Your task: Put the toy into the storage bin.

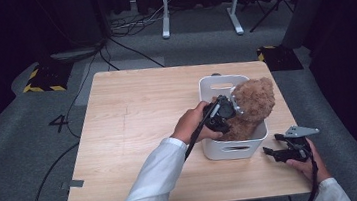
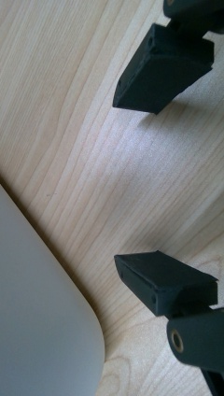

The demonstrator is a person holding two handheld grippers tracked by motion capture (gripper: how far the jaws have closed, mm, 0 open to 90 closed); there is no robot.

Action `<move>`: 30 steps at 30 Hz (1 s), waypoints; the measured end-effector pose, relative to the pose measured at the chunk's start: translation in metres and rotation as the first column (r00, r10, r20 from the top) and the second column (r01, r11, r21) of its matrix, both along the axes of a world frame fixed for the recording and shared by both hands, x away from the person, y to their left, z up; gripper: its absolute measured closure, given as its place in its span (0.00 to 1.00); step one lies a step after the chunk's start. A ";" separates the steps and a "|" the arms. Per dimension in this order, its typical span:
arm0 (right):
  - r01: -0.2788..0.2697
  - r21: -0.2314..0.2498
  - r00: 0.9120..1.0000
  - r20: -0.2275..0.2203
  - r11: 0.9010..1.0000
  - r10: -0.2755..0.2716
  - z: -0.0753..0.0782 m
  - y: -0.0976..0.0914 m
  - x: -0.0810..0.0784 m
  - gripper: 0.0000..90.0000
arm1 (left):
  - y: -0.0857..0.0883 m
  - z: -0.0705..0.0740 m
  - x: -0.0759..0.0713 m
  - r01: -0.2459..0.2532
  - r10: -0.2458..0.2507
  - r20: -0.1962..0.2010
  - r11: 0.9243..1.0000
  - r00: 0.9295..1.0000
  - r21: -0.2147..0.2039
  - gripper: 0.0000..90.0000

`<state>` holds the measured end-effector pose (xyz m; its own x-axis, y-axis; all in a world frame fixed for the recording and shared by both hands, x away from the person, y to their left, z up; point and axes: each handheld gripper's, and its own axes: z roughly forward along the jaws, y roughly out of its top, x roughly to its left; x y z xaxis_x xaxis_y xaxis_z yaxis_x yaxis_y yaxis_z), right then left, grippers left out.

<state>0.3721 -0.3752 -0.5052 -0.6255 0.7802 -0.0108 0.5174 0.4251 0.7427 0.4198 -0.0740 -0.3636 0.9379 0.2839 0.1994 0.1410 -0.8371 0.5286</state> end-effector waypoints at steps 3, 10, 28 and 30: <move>0.000 0.000 1.000 0.000 1.000 0.000 0.000 0.000 0.000 0.23 | -0.001 0.000 0.000 0.007 -0.007 0.003 1.000 1.000 0.005 0.69; 0.000 0.000 1.000 0.000 1.000 0.000 0.000 0.000 0.000 0.23 | 0.003 0.001 -0.001 0.020 -0.021 -0.032 0.999 0.999 -0.029 0.61; 0.000 0.000 1.000 0.000 1.000 0.000 0.000 0.000 0.000 0.23 | 0.023 0.000 -0.003 -0.013 0.003 -0.066 0.990 0.998 -0.142 0.41; 0.000 0.000 1.000 0.000 1.000 0.000 0.000 0.000 0.000 0.23 | 0.024 -0.001 -0.004 -0.023 0.013 -0.066 0.987 0.998 -0.159 0.39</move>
<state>0.3721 -0.3752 -0.5052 -0.6255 0.7801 -0.0107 0.5175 0.4251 0.7427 0.4160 -0.0497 -0.3646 0.9418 0.3241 0.0891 0.1936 -0.7396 0.6446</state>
